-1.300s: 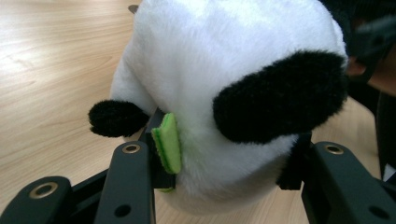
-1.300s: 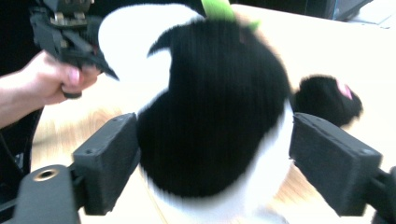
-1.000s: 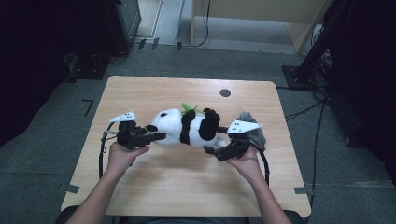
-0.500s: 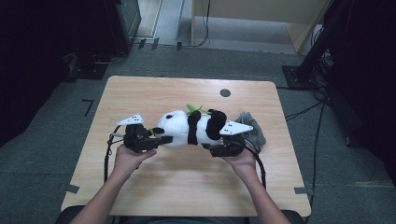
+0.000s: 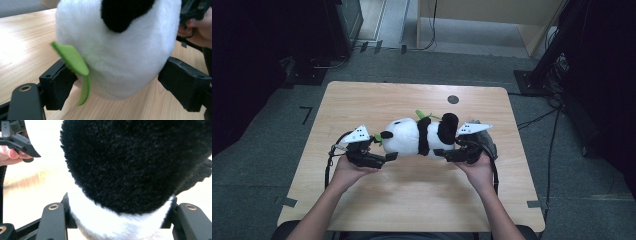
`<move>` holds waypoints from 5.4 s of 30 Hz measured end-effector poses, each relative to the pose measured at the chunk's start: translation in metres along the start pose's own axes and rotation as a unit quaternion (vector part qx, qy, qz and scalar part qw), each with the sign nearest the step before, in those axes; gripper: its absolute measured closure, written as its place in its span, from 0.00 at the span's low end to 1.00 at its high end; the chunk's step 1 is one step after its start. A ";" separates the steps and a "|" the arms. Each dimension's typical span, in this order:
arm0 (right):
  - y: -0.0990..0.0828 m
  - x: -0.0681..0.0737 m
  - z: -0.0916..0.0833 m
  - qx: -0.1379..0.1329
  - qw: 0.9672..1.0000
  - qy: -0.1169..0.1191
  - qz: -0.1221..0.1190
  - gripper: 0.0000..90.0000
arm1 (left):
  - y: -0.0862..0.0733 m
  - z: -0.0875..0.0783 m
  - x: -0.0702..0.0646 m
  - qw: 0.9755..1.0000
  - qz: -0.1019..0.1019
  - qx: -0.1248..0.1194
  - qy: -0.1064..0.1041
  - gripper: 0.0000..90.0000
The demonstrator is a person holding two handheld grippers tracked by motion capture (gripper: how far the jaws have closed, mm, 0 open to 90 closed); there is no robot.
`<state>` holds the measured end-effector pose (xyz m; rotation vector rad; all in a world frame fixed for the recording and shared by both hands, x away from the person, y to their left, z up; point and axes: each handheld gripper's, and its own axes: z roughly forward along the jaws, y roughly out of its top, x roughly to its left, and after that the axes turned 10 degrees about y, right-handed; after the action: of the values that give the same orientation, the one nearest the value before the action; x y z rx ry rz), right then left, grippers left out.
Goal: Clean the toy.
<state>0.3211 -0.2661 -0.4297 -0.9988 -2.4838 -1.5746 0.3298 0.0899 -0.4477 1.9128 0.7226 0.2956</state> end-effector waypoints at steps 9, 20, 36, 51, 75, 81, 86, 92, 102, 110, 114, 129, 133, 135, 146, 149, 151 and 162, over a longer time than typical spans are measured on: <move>0.000 0.000 -0.011 0.013 0.998 0.052 0.028 0.43 | -0.010 -0.003 -0.003 0.997 0.067 -0.039 -0.019 0.08; 0.002 0.011 0.006 0.027 0.995 0.081 0.041 0.41 | -0.012 0.008 -0.008 0.999 0.034 0.002 -0.025 0.10; -0.010 0.001 0.011 -0.051 0.996 0.070 0.012 0.16 | -0.004 0.002 0.007 0.994 -0.099 0.010 -0.053 0.40; -0.021 0.002 0.007 0.007 0.994 0.057 -0.093 0.18 | 0.000 -0.007 0.021 0.984 -0.150 0.000 -0.100 0.40; -0.019 0.002 0.020 0.034 0.999 0.022 0.014 0.45 | -0.006 0.011 0.017 0.990 -0.132 0.025 -0.043 0.11; -0.018 0.002 0.019 0.036 0.998 0.024 0.035 0.46 | -0.006 0.009 0.012 0.996 -0.074 0.041 -0.019 0.11; -0.017 -0.001 0.016 0.028 0.998 0.033 0.055 0.47 | -0.005 0.006 0.006 0.999 -0.013 0.040 -0.006 0.11; -0.018 -0.006 0.010 0.011 0.995 0.053 0.089 0.48 | -0.007 0.005 0.004 0.999 0.009 0.038 -0.008 0.12; -0.015 0.002 0.005 -0.004 0.999 0.033 0.034 0.39 | -0.010 0.007 0.010 0.996 -0.064 0.054 -0.018 0.23; -0.015 0.010 0.001 0.004 1.000 0.008 0.010 0.39 | -0.015 0.012 0.017 0.982 -0.168 0.075 -0.050 0.21; -0.015 0.014 0.002 0.021 1.000 -0.005 -0.010 0.39 | -0.015 0.011 0.021 0.977 -0.197 0.068 -0.052 0.21; -0.014 0.020 -0.003 0.014 1.000 -0.018 0.007 0.53 | -0.016 0.017 -0.001 0.994 -0.029 0.109 0.012 0.18; -0.016 0.019 -0.006 0.011 1.000 -0.013 0.023 0.53 | -0.017 0.018 -0.001 0.993 -0.040 0.110 0.003 0.19; -0.017 0.019 -0.008 0.005 0.999 -0.009 0.030 0.53 | -0.017 0.015 0.001 0.994 -0.053 0.100 -0.005 0.19; -0.020 0.017 -0.003 0.019 0.999 -0.017 0.030 0.51 | -0.025 0.019 0.005 0.989 -0.093 0.113 -0.018 0.20; -0.021 0.015 -0.002 0.023 0.999 -0.017 0.035 0.50 | -0.026 0.020 0.006 0.990 -0.088 0.110 -0.009 0.20; -0.023 0.013 0.003 0.036 0.999 -0.022 0.032 0.50 | -0.028 0.021 0.008 0.989 -0.089 0.117 -0.003 0.20; -0.027 0.007 0.009 0.039 0.998 -0.018 0.035 0.46 | -0.036 0.025 0.015 0.984 -0.112 0.140 -0.001 0.20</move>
<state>0.3039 -0.2634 -0.4534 -1.0983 -2.4829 -1.4412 0.3414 0.0907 -0.4920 2.0689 1.0118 0.0535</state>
